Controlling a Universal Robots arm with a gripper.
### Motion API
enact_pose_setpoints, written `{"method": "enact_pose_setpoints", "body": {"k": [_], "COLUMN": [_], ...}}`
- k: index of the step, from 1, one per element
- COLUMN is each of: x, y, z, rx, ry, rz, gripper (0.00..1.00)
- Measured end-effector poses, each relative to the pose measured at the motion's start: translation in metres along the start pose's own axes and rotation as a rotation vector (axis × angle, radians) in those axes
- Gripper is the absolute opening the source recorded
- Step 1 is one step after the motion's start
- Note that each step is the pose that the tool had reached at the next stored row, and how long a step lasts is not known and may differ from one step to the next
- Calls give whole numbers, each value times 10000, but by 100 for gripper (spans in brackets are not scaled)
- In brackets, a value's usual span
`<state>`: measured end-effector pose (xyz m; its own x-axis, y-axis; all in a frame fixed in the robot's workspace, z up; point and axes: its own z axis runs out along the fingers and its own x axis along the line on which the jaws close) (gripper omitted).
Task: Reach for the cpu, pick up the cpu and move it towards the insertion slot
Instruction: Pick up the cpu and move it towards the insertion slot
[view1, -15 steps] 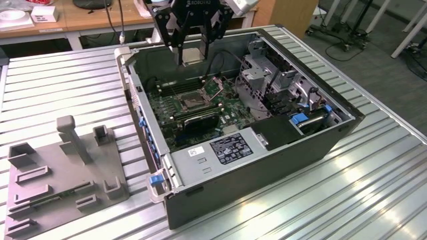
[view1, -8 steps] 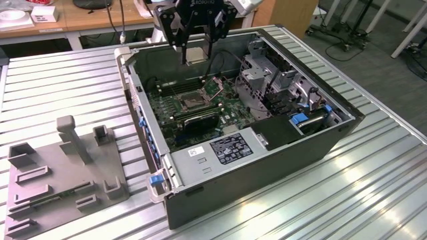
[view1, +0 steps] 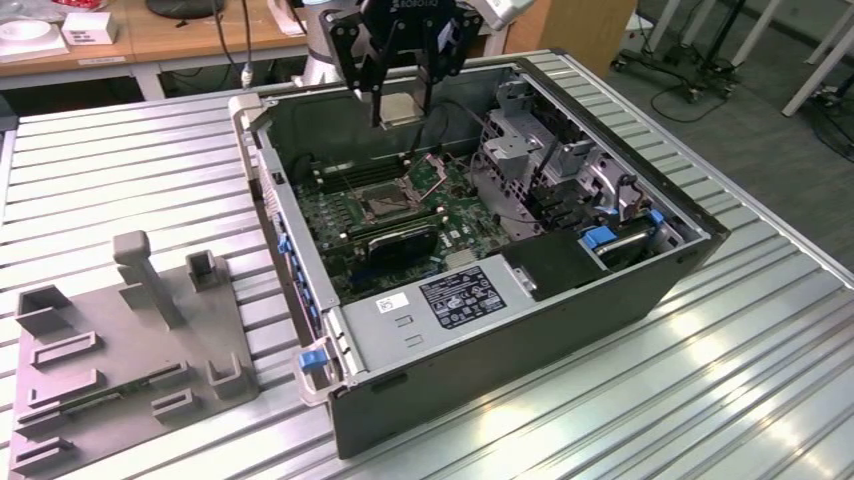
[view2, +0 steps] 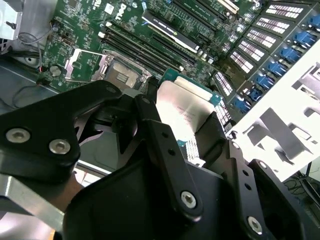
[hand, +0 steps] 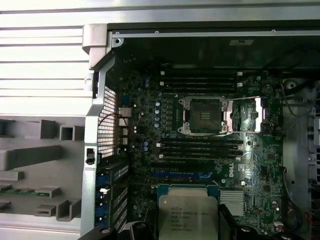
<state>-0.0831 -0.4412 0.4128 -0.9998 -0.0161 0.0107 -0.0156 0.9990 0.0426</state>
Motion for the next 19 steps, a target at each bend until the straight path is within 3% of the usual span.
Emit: {"method": "enact_pose_setpoints", "body": {"k": [19], "x": [-191], "y": [7], "z": [-1], "rx": [0], "ry": [0], "rz": [-1], "gripper": [55]}}
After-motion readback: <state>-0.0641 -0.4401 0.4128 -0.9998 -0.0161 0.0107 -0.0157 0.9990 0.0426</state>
